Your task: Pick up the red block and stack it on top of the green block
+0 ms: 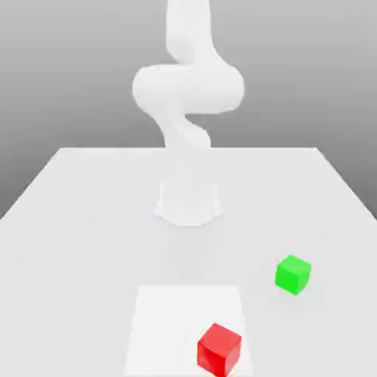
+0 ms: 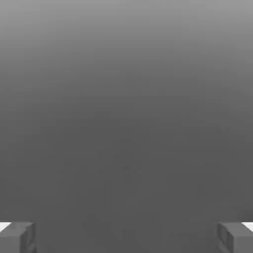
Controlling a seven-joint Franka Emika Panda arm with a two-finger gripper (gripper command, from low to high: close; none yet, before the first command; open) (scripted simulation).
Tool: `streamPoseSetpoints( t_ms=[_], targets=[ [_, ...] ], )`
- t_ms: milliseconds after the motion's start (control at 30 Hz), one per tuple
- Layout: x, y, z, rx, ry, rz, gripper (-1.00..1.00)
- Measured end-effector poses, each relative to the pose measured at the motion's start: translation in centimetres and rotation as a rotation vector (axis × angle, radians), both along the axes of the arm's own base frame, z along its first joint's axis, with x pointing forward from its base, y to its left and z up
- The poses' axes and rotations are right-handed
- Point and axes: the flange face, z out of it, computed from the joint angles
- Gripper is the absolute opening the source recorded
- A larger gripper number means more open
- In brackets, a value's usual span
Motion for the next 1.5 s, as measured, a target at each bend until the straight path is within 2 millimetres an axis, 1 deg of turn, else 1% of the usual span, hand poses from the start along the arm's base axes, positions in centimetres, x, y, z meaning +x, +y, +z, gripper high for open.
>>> streamPoseSetpoints(
  t_ms=[100, 200, 333, 433, 533, 600, 667, 767, 833, 1000, 1033, 1200, 1233, 1267, 1300, 1400, 1433, 1500],
  targets=[
    [3.8, 0.4, -5.1, -0.026, 0.087, 0.107, 0.00],
    [6.8, 1.1, -10.4, -0.054, 0.167, 0.208, 0.00],
    [9.7, 2.3, -17.8, -0.098, 0.270, 0.339, 0.00],
    [11.0, 3.2, -23.5, -0.137, 0.344, 0.435, 0.00],
    [11.7, 4.0, -29.2, -0.180, 0.418, 0.529, 0.00],
    [11.7, 4.6, -32.9, -0.213, 0.466, 0.594, 0.00],
    [11.4, 5.2, -36.5, -0.250, 0.514, 0.660, 0.00],
    [10.7, 5.1, -41.8, -0.306, 0.587, 0.745, 0.00],
    [9.9, 4.9, -45.0, -0.346, 0.634, 0.803, 0.00],
    [9.6, 4.9, -51.7, -0.365, 0.654, 0.831, 0.00],
    [9.6, 4.9, -52.5, -0.364, 0.655, 0.831, -1.00],
    [9.5, 4.8, -52.5, -0.363, 0.657, 0.831, -1.00],
    [9.5, 4.8, -53.0, -0.363, 0.657, 0.831, -1.00],
    [9.5, 4.9, -52.5, -0.364, 0.657, 0.832, -1.00],
    [9.6, 4.9, -51.6, -0.365, 0.656, 0.832, -1.00],
    [9.6, 4.9, -48.0, -0.364, 0.656, 0.832, -1.00],
    [9.3, 5.2, -47.0, -0.366, 0.655, 0.848, -1.00],
    [7.1, 8.3, -46.0, -0.396, 0.634, 0.993, -1.00]
  ],
)
